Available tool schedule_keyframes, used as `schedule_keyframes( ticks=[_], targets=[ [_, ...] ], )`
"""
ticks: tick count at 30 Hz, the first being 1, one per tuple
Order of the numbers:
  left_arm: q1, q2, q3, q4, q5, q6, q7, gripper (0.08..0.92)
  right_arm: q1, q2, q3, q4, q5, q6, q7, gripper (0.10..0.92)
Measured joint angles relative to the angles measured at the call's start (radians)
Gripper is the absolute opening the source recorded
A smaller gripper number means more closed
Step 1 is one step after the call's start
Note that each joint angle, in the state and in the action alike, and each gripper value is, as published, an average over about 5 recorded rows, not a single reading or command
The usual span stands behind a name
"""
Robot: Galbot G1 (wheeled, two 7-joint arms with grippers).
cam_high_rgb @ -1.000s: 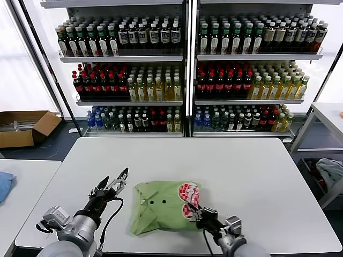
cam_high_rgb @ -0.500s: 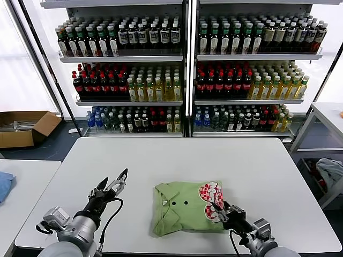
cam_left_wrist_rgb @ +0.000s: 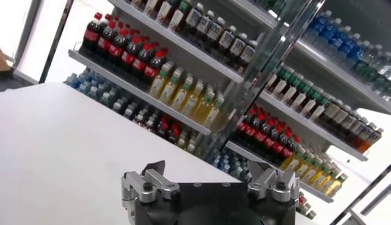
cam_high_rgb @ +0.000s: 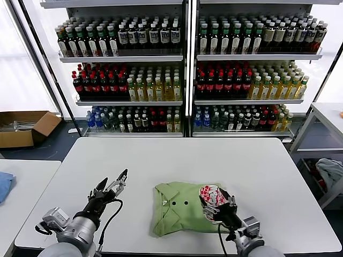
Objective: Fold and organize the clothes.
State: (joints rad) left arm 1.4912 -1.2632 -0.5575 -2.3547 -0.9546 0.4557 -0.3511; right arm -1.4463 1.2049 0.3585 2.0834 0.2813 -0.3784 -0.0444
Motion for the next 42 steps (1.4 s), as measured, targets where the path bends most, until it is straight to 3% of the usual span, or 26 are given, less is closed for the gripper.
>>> schedule_keyframes(
  ticks=[8,20,31,42],
  targets=[
    [0.02,-0.01,-0.017,-0.003,0.002,-0.003,0.011,0.823,0.047,0.029,-0.063,-0.103,0.004,-0.035,0.048,0.822],
    [0.017,-0.009,-0.013,-0.004,0.015,-0.004,0.008,0.823,0.1,0.061,-0.147,-0.038,0.016,-0.051,0.097,0.823],
    [0.035,-0.017,-0.021,-0.001,0.024,-0.005,0.016,0.823,0.115,0.078,-0.223,-0.104,-0.067,-0.07,0.108,0.823],
    [0.031,-0.013,-0.032,0.01,0.042,-0.01,0.038,0.823,0.097,0.043,-0.167,0.028,-0.043,-0.017,0.097,0.823]
  ],
)
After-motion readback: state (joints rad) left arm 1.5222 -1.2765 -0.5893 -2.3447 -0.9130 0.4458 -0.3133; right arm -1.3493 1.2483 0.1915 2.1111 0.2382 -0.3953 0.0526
